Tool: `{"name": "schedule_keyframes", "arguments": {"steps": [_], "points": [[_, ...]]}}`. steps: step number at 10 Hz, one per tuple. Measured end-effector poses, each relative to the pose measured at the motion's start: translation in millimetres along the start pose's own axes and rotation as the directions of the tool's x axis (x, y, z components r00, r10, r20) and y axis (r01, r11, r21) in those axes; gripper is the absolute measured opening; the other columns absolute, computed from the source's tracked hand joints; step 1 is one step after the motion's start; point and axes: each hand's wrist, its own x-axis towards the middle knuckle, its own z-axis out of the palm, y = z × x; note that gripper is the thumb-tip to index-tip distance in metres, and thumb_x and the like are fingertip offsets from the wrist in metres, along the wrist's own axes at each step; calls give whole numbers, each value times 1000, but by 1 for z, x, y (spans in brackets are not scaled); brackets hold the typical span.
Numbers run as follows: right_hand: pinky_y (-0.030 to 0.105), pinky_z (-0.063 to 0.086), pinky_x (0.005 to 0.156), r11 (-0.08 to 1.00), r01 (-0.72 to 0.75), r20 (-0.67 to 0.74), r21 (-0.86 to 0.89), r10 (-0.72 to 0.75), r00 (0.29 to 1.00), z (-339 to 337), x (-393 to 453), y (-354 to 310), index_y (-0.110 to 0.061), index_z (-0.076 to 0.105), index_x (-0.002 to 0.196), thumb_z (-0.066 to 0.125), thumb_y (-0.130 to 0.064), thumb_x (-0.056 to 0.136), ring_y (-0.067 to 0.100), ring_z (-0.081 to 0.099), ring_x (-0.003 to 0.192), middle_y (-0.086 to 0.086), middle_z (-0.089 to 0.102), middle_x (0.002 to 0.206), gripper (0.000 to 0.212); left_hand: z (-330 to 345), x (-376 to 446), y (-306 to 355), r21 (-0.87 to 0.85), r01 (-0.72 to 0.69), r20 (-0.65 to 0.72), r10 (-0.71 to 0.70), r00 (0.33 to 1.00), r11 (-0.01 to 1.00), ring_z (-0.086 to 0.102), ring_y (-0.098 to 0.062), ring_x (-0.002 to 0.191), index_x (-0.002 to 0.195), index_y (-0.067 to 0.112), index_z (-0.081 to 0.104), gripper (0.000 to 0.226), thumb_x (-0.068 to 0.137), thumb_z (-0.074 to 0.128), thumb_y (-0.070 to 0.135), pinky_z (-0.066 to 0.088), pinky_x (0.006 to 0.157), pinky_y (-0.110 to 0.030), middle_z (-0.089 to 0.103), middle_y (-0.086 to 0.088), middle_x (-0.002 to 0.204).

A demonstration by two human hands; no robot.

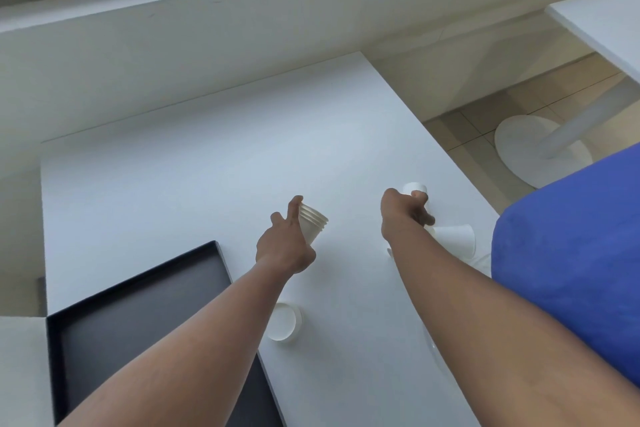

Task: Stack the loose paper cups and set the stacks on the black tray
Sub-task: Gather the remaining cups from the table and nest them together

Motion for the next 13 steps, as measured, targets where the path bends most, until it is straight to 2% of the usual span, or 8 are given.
{"name": "schedule_keyframes", "arguments": {"steps": [2,4,5,6,7,8,10,13], "points": [[40,47,101,938,-151,-53,312,176,983,8,5,-4,-18,43,135,51,-20,82,31,61,113,10,56,130,54,3,3,-2,-16,-1,-2,1,1000,1000,54,-23,66,154,41,2,92,84,54,12,39,51,-31,39,-7,121],[32,48,94,970,-122,43,212,115,992,7,20,-2,-5,48,135,56,-20,89,30,59,109,9,55,114,49,4,6,-8,-24,6,19,-5,1000,1000,55,-23,67,153,40,2,92,83,54,10,43,54,-33,40,-4,120],[32,49,92,978,-30,-109,204,54,993,15,12,-7,-10,56,118,52,-14,86,29,57,100,8,54,114,33,2,7,-9,-35,10,15,-10,1000,999,53,-20,67,154,40,-2,96,83,54,9,43,54,-33,42,-1,117],[32,51,78,979,139,-124,148,-122,985,24,1,-9,-20,55,103,50,-13,85,26,61,93,1,58,105,19,0,6,-10,-58,14,8,-13,1000,998,55,-21,69,155,38,-10,103,81,56,8,41,53,-32,45,-1,120],[25,44,66,948,317,156,36,-319,935,31,-6,-5,-22,53,112,56,-17,89,20,60,89,-4,60,98,23,-4,5,-10,-67,14,-1,-14,1000,998,58,-23,75,156,35,-10,104,81,57,7,44,55,-33,46,0,124],[23,44,62,901,431,406,-56,-374,834,35,-15,0,-25,55,112,58,-19,90,15,59,89,-7,63,102,23,-7,3,-11,-60,16,-15,-17,1000,998,58,-25,81,156,34,-10,105,81,58,7,45,59,-35,47,0,127],[18,43,59,844,530,571,-78,-398,718,35,-38,-3,-21,64,101,58,-13,90,6,56,77,-9,61,91,15,-16,-6,-14,-43,8,-45,-10,999,999,59,-26,91,157,31,-9,104,81,60,8,52,69,-39,49,-1,131],[27,56,72,957,289,695,17,-219,685,34,-77,-10,-10,68,95,60,-9,88,15,59,72,3,65,86,11,-43,-24,-17,-90,71,-89,-80,993,993,62,-25,98,152,28,18,92,77,70,22,46,66,-33,57,1,125]]}}
